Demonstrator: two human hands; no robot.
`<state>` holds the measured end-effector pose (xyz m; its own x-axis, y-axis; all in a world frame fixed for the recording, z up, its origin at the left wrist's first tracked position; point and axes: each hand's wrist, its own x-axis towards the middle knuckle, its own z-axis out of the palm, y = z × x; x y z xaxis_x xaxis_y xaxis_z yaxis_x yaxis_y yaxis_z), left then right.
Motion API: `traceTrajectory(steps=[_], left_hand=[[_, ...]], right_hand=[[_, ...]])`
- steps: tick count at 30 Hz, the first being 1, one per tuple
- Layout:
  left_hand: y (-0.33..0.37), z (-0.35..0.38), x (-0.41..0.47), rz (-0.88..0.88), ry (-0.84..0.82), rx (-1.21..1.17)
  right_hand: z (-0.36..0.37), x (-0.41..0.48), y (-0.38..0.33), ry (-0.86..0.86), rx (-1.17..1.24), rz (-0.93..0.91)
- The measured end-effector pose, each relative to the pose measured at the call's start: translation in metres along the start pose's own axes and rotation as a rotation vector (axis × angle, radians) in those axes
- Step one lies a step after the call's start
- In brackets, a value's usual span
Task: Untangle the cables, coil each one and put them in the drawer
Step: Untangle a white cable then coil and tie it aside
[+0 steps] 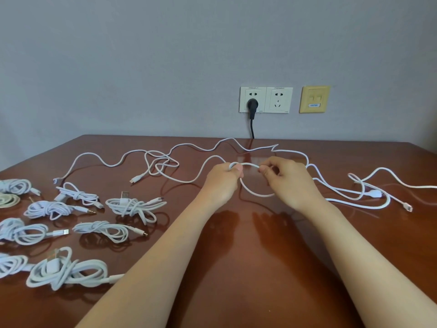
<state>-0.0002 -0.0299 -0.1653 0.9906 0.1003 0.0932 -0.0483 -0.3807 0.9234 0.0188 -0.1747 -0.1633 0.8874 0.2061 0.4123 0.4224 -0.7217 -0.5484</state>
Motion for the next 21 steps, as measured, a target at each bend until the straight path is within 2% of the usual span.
traceTrajectory(steps=[10,21], left_hand=[[-0.003,0.006,0.002,0.111,0.149,0.029],[-0.002,0.012,0.0,0.221,0.155,0.054]], right_hand=[[0.014,-0.009,-0.017,0.004,-0.138,-0.069],[0.021,-0.015,-0.027,-0.047,-0.092,-0.136]])
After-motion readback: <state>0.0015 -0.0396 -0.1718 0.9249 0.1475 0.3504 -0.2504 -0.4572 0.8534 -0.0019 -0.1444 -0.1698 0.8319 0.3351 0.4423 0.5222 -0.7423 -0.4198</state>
